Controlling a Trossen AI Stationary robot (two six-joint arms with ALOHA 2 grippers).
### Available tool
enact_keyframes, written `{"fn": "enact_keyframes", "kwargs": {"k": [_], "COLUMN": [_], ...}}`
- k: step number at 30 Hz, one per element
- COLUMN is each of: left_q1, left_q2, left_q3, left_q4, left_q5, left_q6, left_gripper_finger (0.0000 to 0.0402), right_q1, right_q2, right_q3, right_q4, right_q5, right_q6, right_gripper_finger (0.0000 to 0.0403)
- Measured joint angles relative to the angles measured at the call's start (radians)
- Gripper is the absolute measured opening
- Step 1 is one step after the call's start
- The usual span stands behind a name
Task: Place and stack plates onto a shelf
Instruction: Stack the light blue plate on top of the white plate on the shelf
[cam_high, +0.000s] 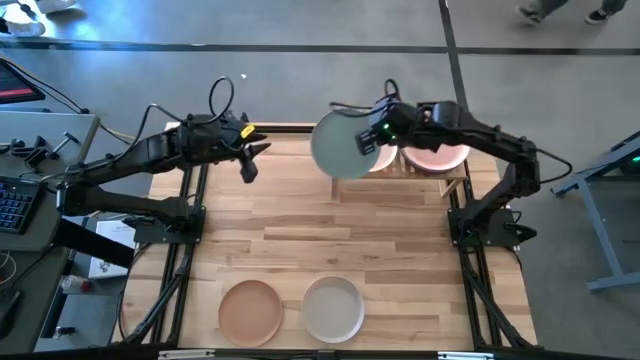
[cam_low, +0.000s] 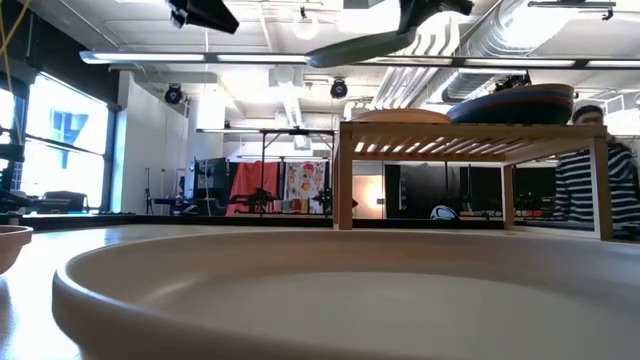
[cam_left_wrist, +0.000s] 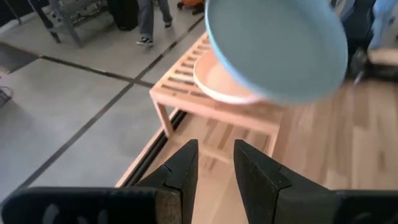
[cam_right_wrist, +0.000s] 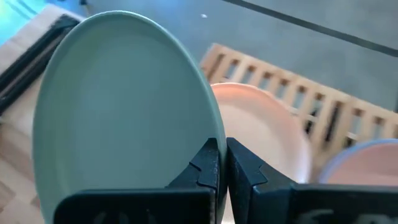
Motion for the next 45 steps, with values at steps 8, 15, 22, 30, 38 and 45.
{"fn": "enact_keyframes", "kwargs": {"k": [8, 15, 22, 30, 38, 45], "left_q1": [0.000, 0.025, 0.099, 0.177, 0.213, 0.216], "left_q2": [0.003, 0.002, 0.002, 0.002, 0.002, 0.002], "left_q3": [0.000, 0.000, 0.000, 0.000, 0.000, 0.000], "left_q4": [-0.038, -0.007, 0.009, 0.009, 0.010, 0.010], "left_q5": [-0.021, -0.148, -0.181, -0.183, -0.182, -0.178], "left_q6": [0.062, 0.148, 0.175, 0.174, 0.164, 0.163], "left_gripper_finger": [0.0090, 0.0090, 0.0090, 0.0090, 0.0090, 0.0090], "right_q1": [-0.148, -0.309, -0.473, -0.584, -0.635, -0.635], "right_q2": [-0.038, -0.043, -0.044, -0.044, -0.043, -0.043], "right_q3": [0.000, -0.037, -0.133, -0.232, -0.311, -0.331], "right_q4": [-0.053, 0.024, 0.179, 0.284, 0.292, 0.261], "right_q5": [-0.107, -0.247, -0.477, -0.647, -0.781, -0.796], "right_q6": [-0.060, -0.204, -0.298, -0.314, -0.286, -0.321], "right_gripper_finger": [0.0000, 0.0000, 0.0000, 0.0000, 0.0000, 0.0000]}}
